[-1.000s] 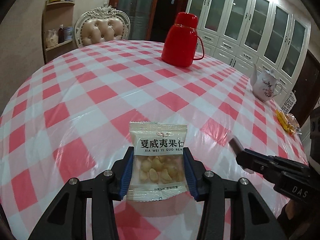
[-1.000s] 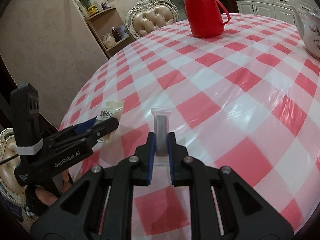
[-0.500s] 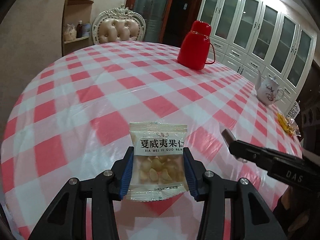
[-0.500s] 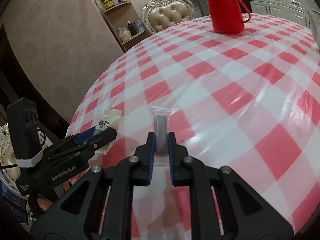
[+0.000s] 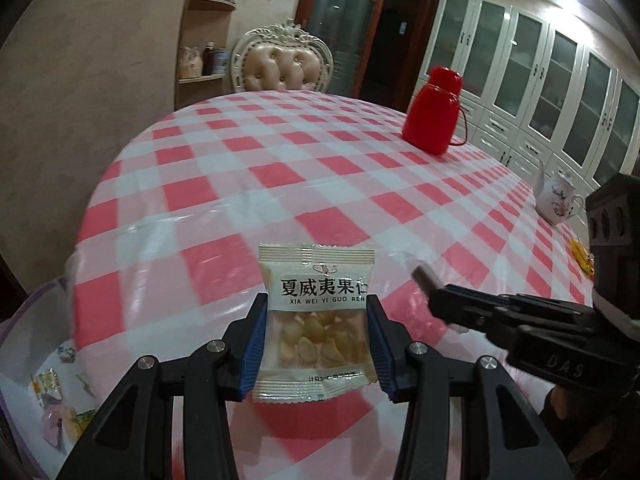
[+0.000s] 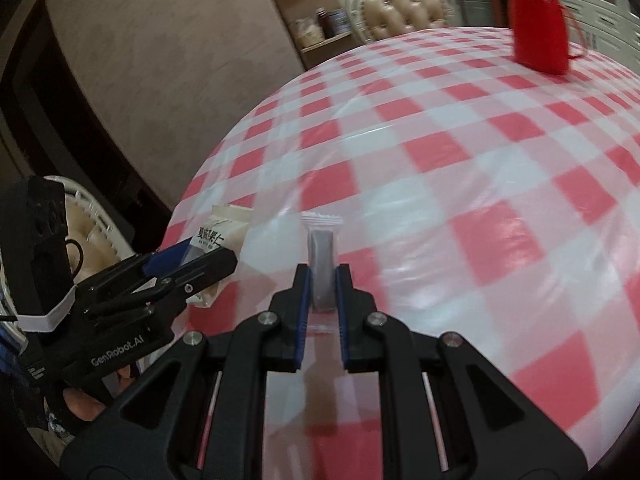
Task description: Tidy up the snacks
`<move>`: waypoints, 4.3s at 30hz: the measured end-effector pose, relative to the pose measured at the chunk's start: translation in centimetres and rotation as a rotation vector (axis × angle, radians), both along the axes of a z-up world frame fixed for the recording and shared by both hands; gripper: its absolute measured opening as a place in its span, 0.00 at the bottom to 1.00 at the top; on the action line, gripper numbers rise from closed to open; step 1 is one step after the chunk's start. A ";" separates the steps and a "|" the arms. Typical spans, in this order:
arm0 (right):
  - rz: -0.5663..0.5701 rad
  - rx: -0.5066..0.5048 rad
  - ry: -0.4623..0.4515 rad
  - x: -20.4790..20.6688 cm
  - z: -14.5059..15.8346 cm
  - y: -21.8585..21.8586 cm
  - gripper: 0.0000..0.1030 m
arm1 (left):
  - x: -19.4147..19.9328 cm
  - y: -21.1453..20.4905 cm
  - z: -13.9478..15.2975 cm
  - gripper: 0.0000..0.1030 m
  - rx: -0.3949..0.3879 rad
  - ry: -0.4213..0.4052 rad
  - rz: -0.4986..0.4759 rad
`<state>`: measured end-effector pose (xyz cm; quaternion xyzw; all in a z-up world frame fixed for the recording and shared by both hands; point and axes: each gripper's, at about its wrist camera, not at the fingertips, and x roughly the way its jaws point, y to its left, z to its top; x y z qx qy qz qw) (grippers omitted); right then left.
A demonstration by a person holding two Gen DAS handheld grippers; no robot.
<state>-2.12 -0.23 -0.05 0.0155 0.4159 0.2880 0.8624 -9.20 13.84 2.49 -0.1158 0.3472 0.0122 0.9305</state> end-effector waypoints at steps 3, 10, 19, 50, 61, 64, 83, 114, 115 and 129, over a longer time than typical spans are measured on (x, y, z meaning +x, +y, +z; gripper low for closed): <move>0.033 -0.005 -0.004 -0.3 -0.2 1.8 0.15 | -0.9 1.3 0.2 0.46 0.000 -0.014 0.023; 0.087 -0.017 -0.003 -0.6 -0.7 5.5 0.15 | -2.4 3.9 0.0 0.46 0.016 -0.030 0.078; 0.164 -0.049 0.000 -1.4 -1.3 10.2 0.15 | -4.7 7.2 -0.2 0.46 0.006 -0.046 0.143; 0.500 -0.146 -0.009 -6.3 -3.4 29.1 0.15 | -13.5 23.6 -4.1 0.46 -0.012 -0.005 0.531; 0.613 -0.218 -0.029 -8.7 -5.2 32.8 0.15 | -15.1 26.6 -5.6 0.46 0.007 0.072 0.622; 0.632 -0.249 -0.051 -9.2 -5.6 33.4 0.16 | -15.0 26.9 -6.2 0.46 0.018 0.100 0.639; 0.584 -0.223 0.013 -8.0 -5.8 32.8 0.66 | -18.1 27.6 -1.8 1.00 0.115 -0.073 0.716; 0.582 -0.261 0.021 -8.6 -6.0 32.4 0.69 | -15.8 28.6 -7.5 1.00 0.026 0.256 0.793; 0.582 -0.262 0.021 -8.6 -6.0 32.4 0.69 | -15.8 28.6 -7.5 1.00 0.025 0.258 0.792; 0.591 -0.276 0.019 -8.8 -6.2 32.4 0.69 | -15.7 28.5 -7.7 1.00 0.020 0.269 0.790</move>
